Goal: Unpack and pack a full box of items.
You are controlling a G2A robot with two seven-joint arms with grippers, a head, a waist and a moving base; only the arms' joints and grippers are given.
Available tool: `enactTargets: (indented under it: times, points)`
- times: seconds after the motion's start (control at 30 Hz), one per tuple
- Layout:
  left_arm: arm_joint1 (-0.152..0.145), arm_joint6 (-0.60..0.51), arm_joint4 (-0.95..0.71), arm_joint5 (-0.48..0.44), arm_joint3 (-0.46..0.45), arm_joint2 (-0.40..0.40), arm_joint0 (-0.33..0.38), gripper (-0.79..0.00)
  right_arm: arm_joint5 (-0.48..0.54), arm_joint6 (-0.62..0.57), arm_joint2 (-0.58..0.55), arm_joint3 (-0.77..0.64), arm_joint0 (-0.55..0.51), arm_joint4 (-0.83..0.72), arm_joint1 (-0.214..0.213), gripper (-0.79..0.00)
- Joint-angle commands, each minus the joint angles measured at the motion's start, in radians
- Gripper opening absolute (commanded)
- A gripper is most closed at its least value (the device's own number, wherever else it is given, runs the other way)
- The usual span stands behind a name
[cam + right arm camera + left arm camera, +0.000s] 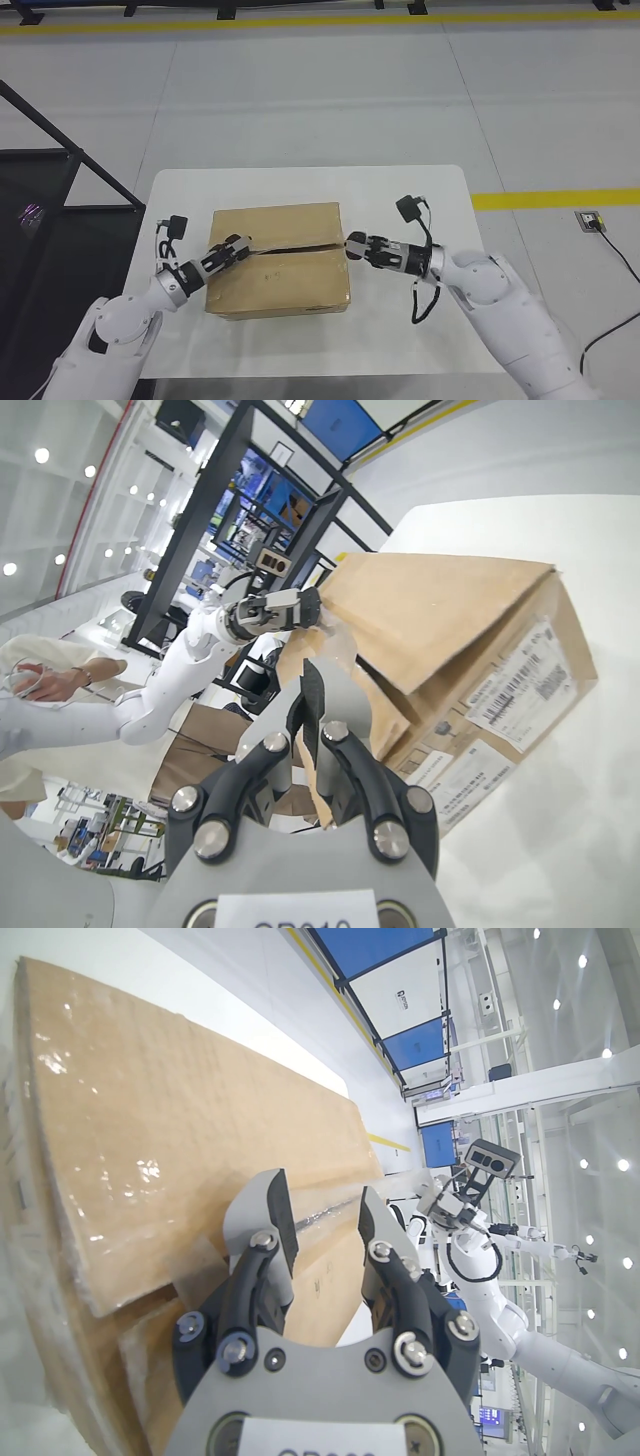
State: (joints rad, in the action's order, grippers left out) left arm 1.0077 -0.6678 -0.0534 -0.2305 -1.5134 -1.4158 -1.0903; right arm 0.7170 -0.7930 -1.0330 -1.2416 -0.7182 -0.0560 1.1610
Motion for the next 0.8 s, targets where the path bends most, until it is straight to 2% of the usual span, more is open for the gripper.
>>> enactTargets:
  times: [0.0, 0.17, 0.77]
  points:
    - [0.0, -0.001, 0.0, -0.005, -0.001, -0.003, -0.002, -0.437, 0.02, -0.02, 0.002, -0.006, -0.006, -0.022, -0.001, -0.785]
    - [-0.001, -0.006, 0.002, -0.012, -0.004, -0.008, -0.006, -0.437, 0.061, -0.078, 0.002, -0.013, -0.02, -0.087, -0.006, -0.785]
    - [0.003, -0.005, 0.01, 0.002, -0.031, 0.014, 0.0, -0.434, -0.004, -0.094, -0.012, -0.001, -0.059, -0.137, -0.015, -0.785]
